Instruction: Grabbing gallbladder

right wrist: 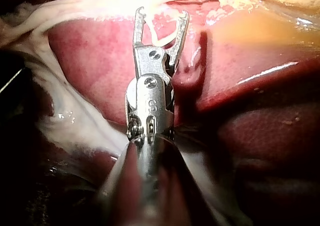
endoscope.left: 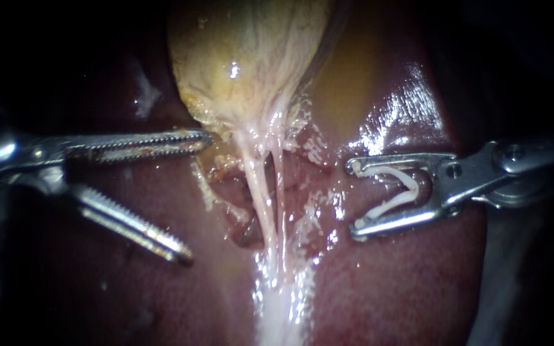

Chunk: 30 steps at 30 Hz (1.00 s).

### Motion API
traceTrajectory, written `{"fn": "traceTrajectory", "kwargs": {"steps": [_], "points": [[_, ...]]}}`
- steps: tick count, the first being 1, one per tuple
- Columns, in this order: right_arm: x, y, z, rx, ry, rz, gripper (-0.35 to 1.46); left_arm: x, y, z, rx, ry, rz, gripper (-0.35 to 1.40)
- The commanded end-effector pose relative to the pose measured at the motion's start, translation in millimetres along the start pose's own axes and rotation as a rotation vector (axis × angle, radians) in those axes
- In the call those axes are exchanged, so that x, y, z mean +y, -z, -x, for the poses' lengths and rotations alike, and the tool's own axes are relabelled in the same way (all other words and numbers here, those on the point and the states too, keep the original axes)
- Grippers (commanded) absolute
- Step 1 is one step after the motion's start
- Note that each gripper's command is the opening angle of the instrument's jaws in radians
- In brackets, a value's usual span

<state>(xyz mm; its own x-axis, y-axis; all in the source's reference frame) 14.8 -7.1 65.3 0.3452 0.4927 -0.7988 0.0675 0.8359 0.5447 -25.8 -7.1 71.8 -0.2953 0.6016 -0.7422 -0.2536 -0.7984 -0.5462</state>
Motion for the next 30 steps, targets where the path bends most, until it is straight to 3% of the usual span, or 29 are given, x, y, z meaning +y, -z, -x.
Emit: {"fn": "traceTrajectory", "kwargs": {"steps": [1,3,9,15,22,30], "points": [[0.0,0.0,0.0,0.000,0.000,0.000,0.50,0.0,0.0,0.0,0.000,0.000,-0.003,1.30],[0.0,0.0,0.0,0.000,0.000,0.000,0.50,0.0,0.1,0.1,0.001,-0.006,-0.015,1.30],[0.0,0.0,0.0,0.000,0.000,0.000,0.50,-0.5,0.2,1.8,0.008,0.117,-0.077,1.21],[0.0,0.0,0.0,0.000,0.000,0.000,0.50,-3.0,-0.1,4.1,0.012,0.223,-0.095,1.18],[0.0,0.0,0.0,0.000,0.000,0.000,0.50,-5.3,-0.5,7.1,-0.015,0.335,-0.107,1.13],[-0.1,0.0,0.0,0.000,0.000,-0.001,0.50,-6.7,-1.3,8.1,-0.017,0.426,-0.114,1.01]]}}
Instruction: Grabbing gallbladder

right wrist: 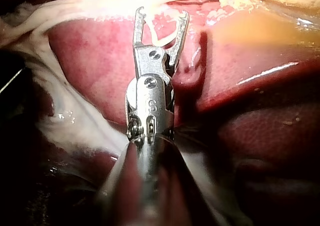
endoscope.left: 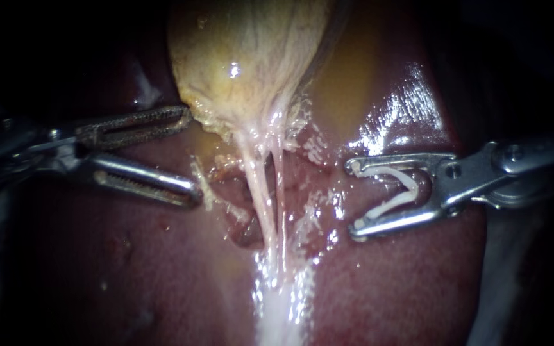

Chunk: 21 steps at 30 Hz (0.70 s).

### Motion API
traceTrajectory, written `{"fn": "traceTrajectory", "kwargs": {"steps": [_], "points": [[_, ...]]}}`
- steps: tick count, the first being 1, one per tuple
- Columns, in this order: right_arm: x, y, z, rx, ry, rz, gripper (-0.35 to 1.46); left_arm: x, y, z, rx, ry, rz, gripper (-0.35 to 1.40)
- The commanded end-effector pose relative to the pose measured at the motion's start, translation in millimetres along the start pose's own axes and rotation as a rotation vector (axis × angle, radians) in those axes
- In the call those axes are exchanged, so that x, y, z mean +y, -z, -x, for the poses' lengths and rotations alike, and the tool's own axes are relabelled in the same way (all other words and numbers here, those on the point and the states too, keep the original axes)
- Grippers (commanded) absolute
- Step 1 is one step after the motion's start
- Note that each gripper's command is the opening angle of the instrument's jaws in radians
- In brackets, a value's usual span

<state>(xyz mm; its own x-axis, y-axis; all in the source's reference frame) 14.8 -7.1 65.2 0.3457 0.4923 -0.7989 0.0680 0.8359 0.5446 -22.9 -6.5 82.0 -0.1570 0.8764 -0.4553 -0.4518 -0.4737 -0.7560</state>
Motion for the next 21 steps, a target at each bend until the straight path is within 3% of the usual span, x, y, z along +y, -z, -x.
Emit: {"fn": "traceTrajectory", "kwargs": {"steps": [1,7,14,19,21], "points": [[0.0,0.0,0.0,0.000,0.000,0.000,0.50,-0.1,-0.3,-0.3,-0.001,0.004,-0.005,1.01],[0.0,0.0,0.0,0.000,0.000,0.000,0.50,-0.2,-1.8,-1.7,0.002,0.030,-0.011,0.93],[-0.1,0.0,-0.1,0.000,0.000,0.000,0.50,-0.4,-2.9,-2.1,-0.001,0.067,-0.011,0.74],[-0.1,0.0,-0.1,0.000,0.000,0.000,0.50,-1.1,-2.8,-2.0,-0.001,0.078,-0.010,0.52],[-0.1,0.0,-0.1,0.000,0.000,0.000,0.50,-1.3,-2.7,-1.9,-0.002,0.084,-0.010,0.34]]}}
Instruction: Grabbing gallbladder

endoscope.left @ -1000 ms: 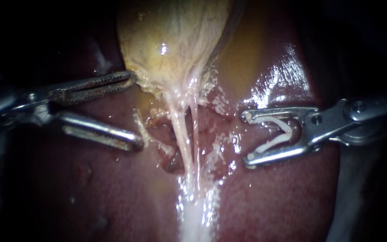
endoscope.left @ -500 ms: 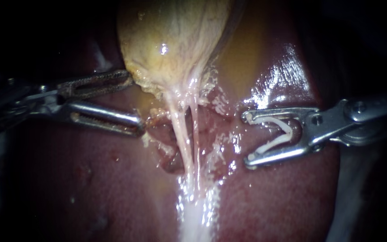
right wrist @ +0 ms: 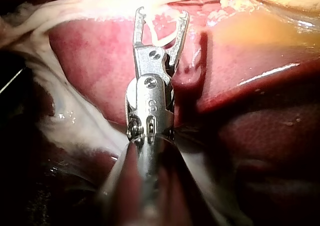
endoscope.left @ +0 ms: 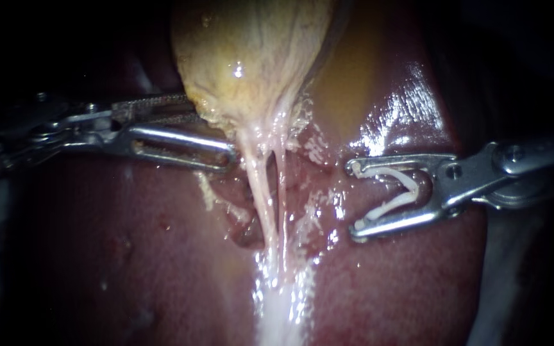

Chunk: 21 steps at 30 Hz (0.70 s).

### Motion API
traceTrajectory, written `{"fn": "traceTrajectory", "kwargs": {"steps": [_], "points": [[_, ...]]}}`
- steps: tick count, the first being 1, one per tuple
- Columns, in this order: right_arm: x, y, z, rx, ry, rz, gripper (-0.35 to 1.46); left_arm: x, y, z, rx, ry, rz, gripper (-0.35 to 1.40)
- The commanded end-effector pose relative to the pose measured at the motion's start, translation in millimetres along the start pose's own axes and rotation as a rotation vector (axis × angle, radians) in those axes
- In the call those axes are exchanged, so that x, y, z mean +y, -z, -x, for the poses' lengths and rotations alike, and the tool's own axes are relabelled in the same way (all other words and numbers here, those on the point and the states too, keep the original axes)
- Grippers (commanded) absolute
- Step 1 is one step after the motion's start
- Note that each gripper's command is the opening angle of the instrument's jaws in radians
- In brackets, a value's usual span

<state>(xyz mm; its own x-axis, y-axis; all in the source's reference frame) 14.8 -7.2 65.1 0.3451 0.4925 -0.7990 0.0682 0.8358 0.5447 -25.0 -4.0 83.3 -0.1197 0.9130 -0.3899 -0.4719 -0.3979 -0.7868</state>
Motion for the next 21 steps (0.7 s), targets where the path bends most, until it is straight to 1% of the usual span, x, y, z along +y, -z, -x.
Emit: {"fn": "traceTrajectory", "kwargs": {"steps": [1,3,5,10,16,18,21], "points": [[0.0,0.0,0.0,0.000,0.000,0.000,0.50,0.0,0.1,0.1,0.000,0.006,0.000,0.26],[0.0,0.0,0.0,0.000,0.000,0.000,0.50,-0.1,0.2,0.2,0.000,0.005,0.000,0.10],[-0.1,0.0,0.0,0.000,0.000,0.000,0.50,-0.1,0.2,0.3,0.002,0.011,0.002,0.00],[-0.1,0.0,-0.1,0.000,0.000,0.000,0.50,0.0,0.6,0.5,-0.007,0.033,0.000,-0.35],[-0.1,0.0,-0.1,0.000,0.000,0.000,0.50,0.5,1.2,0.8,-0.022,0.056,-0.010,-0.35],[-0.1,0.0,-0.1,0.000,0.000,0.000,0.50,0.7,1.5,0.8,-0.025,0.056,-0.016,-0.35],[-0.1,0.0,-0.1,0.000,0.000,0.000,0.50,1.2,1.8,0.8,-0.033,0.058,-0.004,-0.35]]}}
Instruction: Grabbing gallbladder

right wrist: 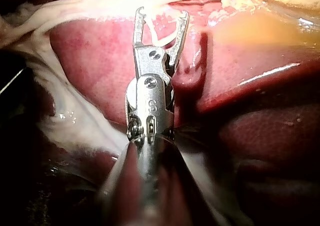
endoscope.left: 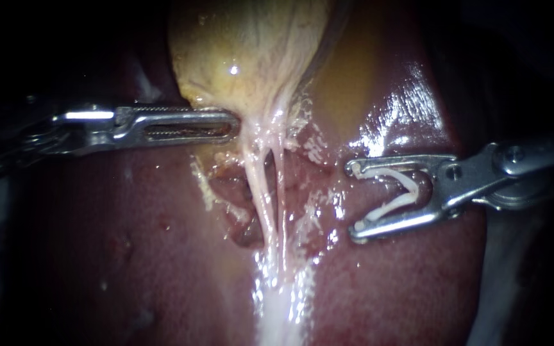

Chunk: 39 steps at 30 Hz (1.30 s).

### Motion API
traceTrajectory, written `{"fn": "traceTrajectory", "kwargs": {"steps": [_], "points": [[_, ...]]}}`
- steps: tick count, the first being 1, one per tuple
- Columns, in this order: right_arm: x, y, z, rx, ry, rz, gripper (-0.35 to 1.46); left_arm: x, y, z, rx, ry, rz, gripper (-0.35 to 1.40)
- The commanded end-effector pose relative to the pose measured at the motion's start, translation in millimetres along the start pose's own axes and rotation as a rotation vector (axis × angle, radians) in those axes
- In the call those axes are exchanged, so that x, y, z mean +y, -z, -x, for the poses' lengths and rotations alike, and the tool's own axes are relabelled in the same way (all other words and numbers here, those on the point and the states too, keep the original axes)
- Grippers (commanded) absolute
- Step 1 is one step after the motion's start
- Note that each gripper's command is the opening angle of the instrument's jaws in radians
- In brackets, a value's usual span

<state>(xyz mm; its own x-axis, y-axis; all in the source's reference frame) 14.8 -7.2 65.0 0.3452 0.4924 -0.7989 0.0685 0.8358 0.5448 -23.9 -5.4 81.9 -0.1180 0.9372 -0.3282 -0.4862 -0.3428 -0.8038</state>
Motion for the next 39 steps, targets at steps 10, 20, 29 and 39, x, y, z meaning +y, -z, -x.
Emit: {"fn": "traceTrajectory", "kwargs": {"steps": [10,20,29,39], "points": [[0.0,0.0,0.0,0.000,0.000,0.000,0.50,1.9,1.5,-0.1,-0.019,0.002,0.027,-0.35],[0.1,0.0,0.0,0.000,0.000,0.001,0.50,4.0,4.6,-1.6,-0.029,0.020,0.039,-0.35],[0.1,0.0,0.0,0.000,0.000,0.001,0.50,6.8,6.2,-2.3,-0.038,0.010,0.052,-0.35],[0.2,0.0,0.0,0.000,0.000,0.001,0.50,9.9,7.9,-3.6,-0.046,-0.003,0.063,-0.35]]}}
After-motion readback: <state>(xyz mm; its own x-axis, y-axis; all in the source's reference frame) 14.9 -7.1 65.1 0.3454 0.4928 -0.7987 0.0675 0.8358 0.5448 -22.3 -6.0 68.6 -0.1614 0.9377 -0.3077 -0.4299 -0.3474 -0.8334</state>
